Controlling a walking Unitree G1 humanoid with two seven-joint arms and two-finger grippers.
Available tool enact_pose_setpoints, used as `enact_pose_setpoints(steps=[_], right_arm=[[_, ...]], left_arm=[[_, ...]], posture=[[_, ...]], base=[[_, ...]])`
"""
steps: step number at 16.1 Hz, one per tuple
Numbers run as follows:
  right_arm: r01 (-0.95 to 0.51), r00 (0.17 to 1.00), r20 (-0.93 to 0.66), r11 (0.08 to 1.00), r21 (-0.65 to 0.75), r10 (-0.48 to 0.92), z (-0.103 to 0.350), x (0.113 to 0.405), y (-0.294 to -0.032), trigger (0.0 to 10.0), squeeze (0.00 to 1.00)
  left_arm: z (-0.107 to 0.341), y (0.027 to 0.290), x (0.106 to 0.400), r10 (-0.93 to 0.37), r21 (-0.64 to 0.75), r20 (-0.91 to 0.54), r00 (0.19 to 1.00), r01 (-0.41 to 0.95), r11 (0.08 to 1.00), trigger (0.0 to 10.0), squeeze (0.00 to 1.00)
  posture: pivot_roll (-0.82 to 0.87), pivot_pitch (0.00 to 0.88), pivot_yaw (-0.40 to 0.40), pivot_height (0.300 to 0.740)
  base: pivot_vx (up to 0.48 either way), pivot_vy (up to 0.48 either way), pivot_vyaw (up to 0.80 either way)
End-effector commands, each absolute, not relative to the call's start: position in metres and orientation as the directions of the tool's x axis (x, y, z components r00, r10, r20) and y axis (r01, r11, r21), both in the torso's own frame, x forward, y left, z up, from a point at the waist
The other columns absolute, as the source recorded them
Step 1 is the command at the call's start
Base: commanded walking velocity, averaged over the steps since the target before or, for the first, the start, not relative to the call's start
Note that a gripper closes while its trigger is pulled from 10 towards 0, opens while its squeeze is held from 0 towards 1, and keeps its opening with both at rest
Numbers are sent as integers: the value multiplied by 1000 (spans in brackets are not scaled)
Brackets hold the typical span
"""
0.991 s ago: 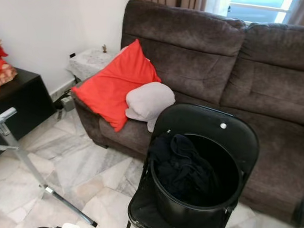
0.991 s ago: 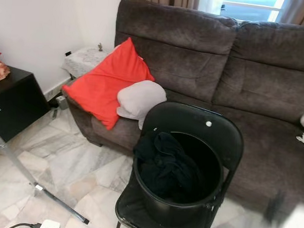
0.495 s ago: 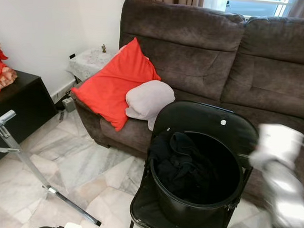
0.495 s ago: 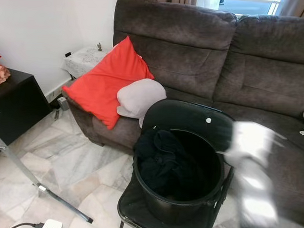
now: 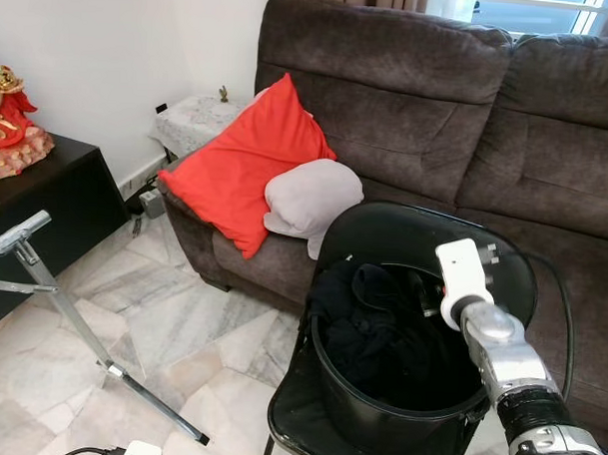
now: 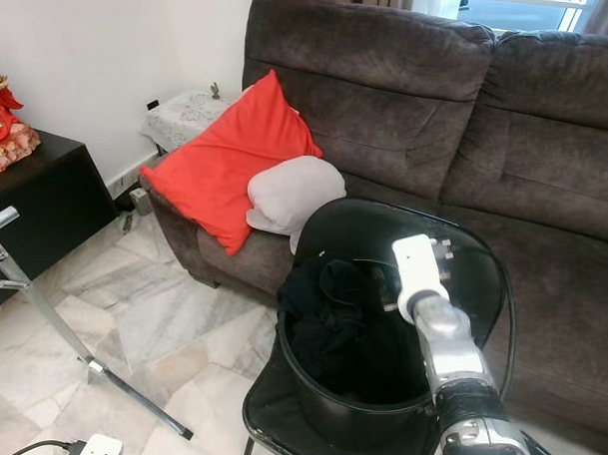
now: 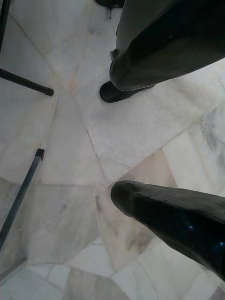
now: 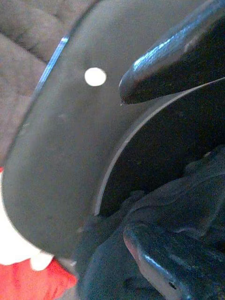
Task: Hang hanger
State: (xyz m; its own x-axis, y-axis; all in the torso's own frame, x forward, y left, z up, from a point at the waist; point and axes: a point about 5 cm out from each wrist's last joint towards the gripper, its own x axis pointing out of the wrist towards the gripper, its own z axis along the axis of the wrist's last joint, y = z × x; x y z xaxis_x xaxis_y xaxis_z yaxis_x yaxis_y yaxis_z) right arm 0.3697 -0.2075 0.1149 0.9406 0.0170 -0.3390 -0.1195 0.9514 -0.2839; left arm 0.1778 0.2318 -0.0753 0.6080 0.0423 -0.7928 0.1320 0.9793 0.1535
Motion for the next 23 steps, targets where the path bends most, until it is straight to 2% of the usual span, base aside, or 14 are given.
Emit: enact_pose_setpoints(steps=[1, 4, 7, 14, 15, 16, 17, 18, 19, 20, 23], right_arm=[[-139, 940, -338, 952, -272, 40, 115, 373, -202, 10000, 0], [-189, 923, -376, 950, -249, 84, 104, 372, -196, 10000, 0], [-195, 911, -392, 970, -143, 125, 95, 369, -192, 10000, 0], [-150, 908, -412, 975, -167, 69, 86, 366, -198, 10000, 0], [-131, 911, -408, 977, -168, 52, 86, 366, -200, 7412, 0], [-121, 910, -412, 979, -162, 44, 84, 365, -200, 3216, 0], [-121, 905, -422, 980, -158, 44, 82, 364, -199, 314, 0], [-130, 904, -423, 979, -155, 53, 82, 364, -198, 0, 0], [-137, 905, -422, 979, -152, 61, 82, 364, -195, 2275, 0], [-140, 905, -420, 978, -152, 65, 82, 365, -192, 10000, 0], [-152, 905, -419, 976, -158, 74, 82, 366, -188, 10000, 0]], left_arm=[[-76, 237, 173, 47, 172, -804, 593, 157, 973, 10000, 0], [-76, 238, 172, 44, 171, -804, 592, 160, 972, 10000, 0], [-76, 239, 172, 40, 176, -804, 593, 173, 969, 10000, 0], [-73, 252, 167, 52, 201, -798, 601, 183, 962, 10000, 0], [-73, 256, 165, 56, 206, -799, 599, 183, 961, 10000, 0], [-73, 258, 163, 60, 210, -800, 597, 184, 960, 10000, 0], [-73, 261, 161, 63, 213, -801, 595, 184, 960, 10000, 0], [-72, 262, 160, 65, 214, -801, 595, 184, 959, 10000, 0], [-72, 263, 160, 67, 217, -801, 595, 184, 959, 10000, 0], [-72, 265, 159, 70, 220, -802, 594, 184, 958, 10000, 0], [-72, 266, 158, 72, 225, -801, 595, 187, 956, 10000, 0]], posture=[[-15, 51, 84, 740], [-6, 44, 85, 740], [2, 39, 91, 740], [50, 66, 108, 740], [62, 74, 112, 740], [70, 79, 114, 740], [77, 83, 115, 740], [82, 84, 117, 740], [86, 87, 119, 740], [91, 87, 119, 740], [91, 87, 119, 740]], base=[[0, 0, 0], [0, 0, 0], [0, 0, 0], [0, 0, 0], [0, 0, 0], [0, 0, 0], [0, 0, 0], [0, 0, 0], [0, 0, 0], [0, 0, 0], [0, 0, 0]])
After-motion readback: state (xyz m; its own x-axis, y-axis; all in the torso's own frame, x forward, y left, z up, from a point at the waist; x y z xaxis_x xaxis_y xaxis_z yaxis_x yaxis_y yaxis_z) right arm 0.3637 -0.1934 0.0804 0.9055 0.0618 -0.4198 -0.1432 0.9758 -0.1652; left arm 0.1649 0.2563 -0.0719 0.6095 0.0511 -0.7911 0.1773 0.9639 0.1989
